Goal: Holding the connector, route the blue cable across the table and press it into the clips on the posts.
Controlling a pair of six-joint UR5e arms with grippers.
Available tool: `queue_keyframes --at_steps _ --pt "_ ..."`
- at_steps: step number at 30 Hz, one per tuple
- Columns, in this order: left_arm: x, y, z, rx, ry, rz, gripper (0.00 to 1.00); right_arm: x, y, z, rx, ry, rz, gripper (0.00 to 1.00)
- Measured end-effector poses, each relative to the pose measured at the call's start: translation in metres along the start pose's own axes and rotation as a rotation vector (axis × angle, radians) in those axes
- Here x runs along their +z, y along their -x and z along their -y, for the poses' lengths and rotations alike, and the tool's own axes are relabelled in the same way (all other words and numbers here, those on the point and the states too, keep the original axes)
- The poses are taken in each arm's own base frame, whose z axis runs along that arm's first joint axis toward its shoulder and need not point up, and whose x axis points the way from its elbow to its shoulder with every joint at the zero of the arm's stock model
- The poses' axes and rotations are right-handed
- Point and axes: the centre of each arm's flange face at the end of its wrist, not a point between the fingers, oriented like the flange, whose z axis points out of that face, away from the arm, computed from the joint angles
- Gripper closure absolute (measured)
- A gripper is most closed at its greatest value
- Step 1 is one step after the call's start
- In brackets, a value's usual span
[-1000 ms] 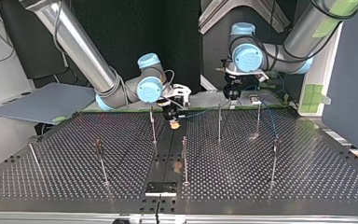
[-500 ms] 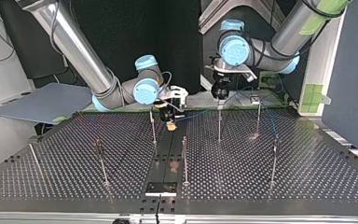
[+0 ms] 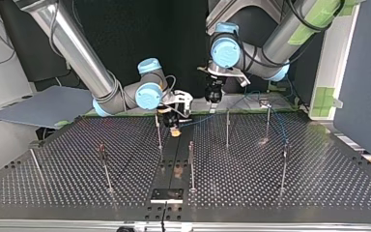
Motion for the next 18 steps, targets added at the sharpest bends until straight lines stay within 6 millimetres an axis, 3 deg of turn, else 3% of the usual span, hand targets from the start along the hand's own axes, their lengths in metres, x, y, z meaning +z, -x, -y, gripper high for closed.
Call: queue_keyframes --at_steps 18 --pt "0.060 -0.014 0.004 -0.013 0.068 0.022 0.00 0.000 -0.002 0.000 0.001 -0.007 -0.003 1.00"
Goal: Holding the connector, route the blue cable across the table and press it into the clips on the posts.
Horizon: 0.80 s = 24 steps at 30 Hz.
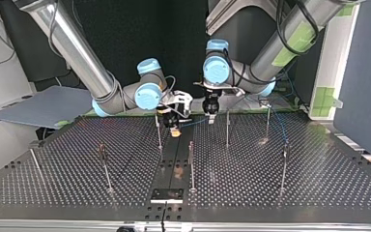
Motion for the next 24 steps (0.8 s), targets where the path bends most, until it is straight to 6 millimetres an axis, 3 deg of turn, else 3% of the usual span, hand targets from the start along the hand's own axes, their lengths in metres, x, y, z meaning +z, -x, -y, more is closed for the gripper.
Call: queue_keyframes --at_steps 9,16,17,18,19,20,21,22,23,24 --pt "0.029 -0.007 0.002 -0.018 0.009 -0.012 0.00 0.000 -0.001 0.000 0.000 -0.003 -0.001 1.00" --pt "0.032 -0.005 0.002 -0.018 0.022 -0.016 0.04 0.000 -0.001 -0.001 0.001 -0.002 -0.002 1.00" --pt "0.032 -0.006 0.002 -0.016 0.024 -0.017 0.23 0.000 -0.001 -0.001 0.001 -0.001 -0.002 1.00" --pt "0.032 -0.006 0.002 -0.014 0.027 -0.017 0.23 0.000 -0.001 -0.001 0.001 -0.001 -0.002 1.00" --pt "0.032 -0.006 0.002 -0.013 0.028 -0.018 0.43 0.000 -0.002 -0.002 0.001 -0.001 -0.003 1.00" --pt "0.032 -0.006 0.002 -0.013 0.029 -0.018 0.56 0.000 -0.002 -0.002 0.001 -0.001 -0.003 1.00" --pt "0.032 -0.006 0.002 -0.012 0.029 -0.018 0.56 0.000 -0.002 -0.002 0.001 -0.001 -0.003 1.00" --pt "0.032 -0.006 0.002 -0.012 0.030 -0.018 0.76 0.000 -0.002 -0.002 0.001 -0.001 -0.003 1.00" --pt "0.032 -0.005 0.002 -0.012 0.030 -0.017 0.82 0.000 -0.002 -0.002 0.001 -0.001 -0.003 1.00" --pt "0.032 -0.005 0.002 -0.012 0.030 -0.017 0.82 0.000 -0.002 -0.002 0.001 -0.001 -0.004 1.00"
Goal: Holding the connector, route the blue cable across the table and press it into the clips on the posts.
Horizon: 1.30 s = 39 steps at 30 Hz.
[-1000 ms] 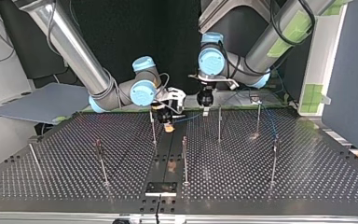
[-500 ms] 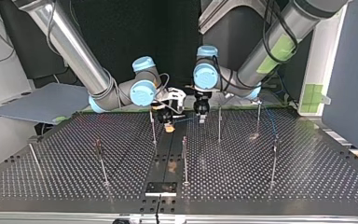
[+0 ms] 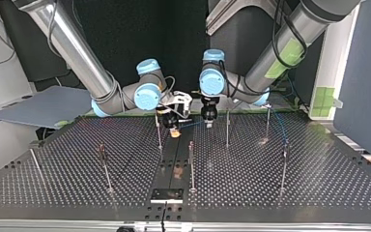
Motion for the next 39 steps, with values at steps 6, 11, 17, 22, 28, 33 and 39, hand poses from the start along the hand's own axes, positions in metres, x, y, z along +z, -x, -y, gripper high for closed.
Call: queue_keyframes --at_steps 6,11,17,22,28,33,39 --pt "0.000 0.001 0.000 -0.002 0.003 0.004 1.00 0.000 -0.002 0.000 0.000 0.000 -0.002 1.00" --pt "0.000 0.002 -0.001 -0.002 0.010 0.003 1.00 -0.001 -0.005 0.000 0.000 -0.001 -0.006 1.00" --pt "-0.005 0.008 -0.001 0.001 0.016 -0.008 1.00 -0.010 -0.027 0.000 0.003 -0.001 -0.027 1.00" --pt "-0.012 0.021 0.004 0.000 0.010 -0.003 1.00 -0.022 -0.055 -0.002 0.025 0.000 -0.059 1.00" --pt "-0.023 0.048 0.013 -0.010 -0.005 0.025 1.00 -0.041 -0.087 -0.004 0.038 0.003 -0.075 1.00" --pt "-0.034 0.068 0.018 -0.014 -0.012 0.039 1.00 -0.061 -0.110 -0.004 0.040 0.004 -0.072 1.00" --pt "-0.049 0.094 0.019 -0.016 0.016 0.060 1.00 -0.084 -0.128 -0.008 0.043 0.009 -0.071 1.00"
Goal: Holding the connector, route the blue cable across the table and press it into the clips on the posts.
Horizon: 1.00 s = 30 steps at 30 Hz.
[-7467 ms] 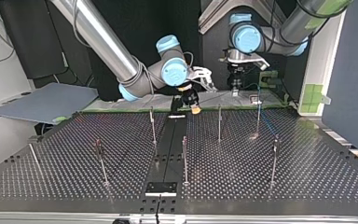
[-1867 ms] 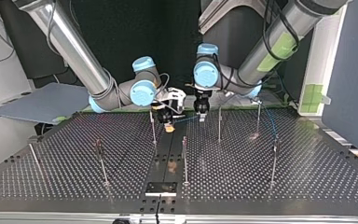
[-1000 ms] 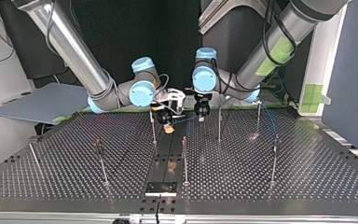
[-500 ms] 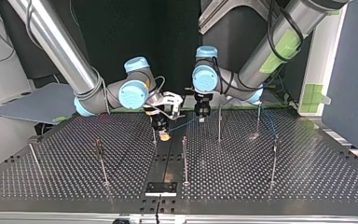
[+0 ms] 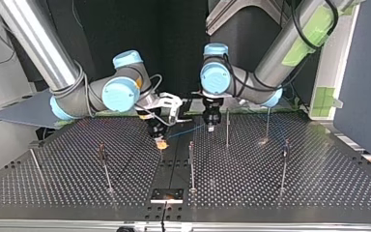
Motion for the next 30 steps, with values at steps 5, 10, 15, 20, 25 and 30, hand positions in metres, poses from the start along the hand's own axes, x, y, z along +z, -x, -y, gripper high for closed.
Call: queue_keyframes --at_steps 5,10,15,20,25,30 --pt "-0.010 0.021 0.004 -0.009 0.001 0.027 1.00 -0.016 -0.018 0.000 0.002 -0.005 -0.019 1.00" --pt "-0.023 0.044 0.009 -0.018 -0.009 0.053 1.00 -0.027 -0.034 0.002 0.010 -0.021 -0.036 1.00" --pt "-0.037 0.066 0.014 -0.025 -0.021 0.075 1.00 -0.045 -0.059 0.010 0.024 -0.064 -0.068 1.00" --pt "-0.049 0.087 0.021 -0.038 -0.042 0.113 1.00 -0.064 -0.085 0.016 0.026 -0.089 -0.110 1.00" --pt "-0.054 0.105 0.025 -0.057 -0.071 0.165 1.00 -0.075 -0.102 0.014 0.027 -0.100 -0.138 1.00" --pt "-0.044 0.109 0.023 -0.068 -0.083 0.196 1.00 -0.070 -0.099 0.008 0.031 -0.098 -0.134 1.00"
